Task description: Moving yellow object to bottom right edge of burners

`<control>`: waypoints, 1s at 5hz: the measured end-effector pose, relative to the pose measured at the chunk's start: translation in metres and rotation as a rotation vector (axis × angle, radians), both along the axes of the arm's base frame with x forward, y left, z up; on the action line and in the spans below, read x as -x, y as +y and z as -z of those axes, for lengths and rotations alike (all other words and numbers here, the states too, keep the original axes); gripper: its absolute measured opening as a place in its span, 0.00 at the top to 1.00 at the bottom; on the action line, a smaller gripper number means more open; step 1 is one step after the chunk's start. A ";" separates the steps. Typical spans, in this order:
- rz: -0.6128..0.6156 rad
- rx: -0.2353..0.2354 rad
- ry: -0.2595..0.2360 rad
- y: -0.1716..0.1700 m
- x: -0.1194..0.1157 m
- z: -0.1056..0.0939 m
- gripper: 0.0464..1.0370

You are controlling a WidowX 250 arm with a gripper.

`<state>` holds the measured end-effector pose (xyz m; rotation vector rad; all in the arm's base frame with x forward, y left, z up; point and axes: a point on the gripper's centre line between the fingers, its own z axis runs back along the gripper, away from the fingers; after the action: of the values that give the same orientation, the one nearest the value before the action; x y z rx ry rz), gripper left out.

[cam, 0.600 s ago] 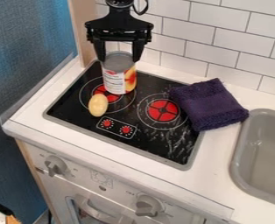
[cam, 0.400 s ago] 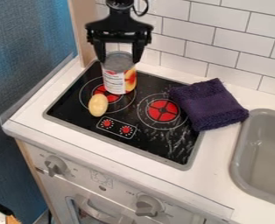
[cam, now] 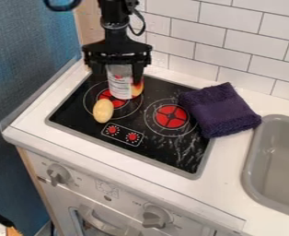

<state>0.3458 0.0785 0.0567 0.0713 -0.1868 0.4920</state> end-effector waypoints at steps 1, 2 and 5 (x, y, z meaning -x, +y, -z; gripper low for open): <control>0.018 -0.006 0.049 -0.001 0.018 0.012 0.04; 0.014 -0.027 0.078 0.002 0.024 0.024 0.04; -0.040 -0.030 0.149 0.013 0.026 0.064 0.08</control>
<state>0.3195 0.0916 -0.0071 0.1411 -0.0465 0.5215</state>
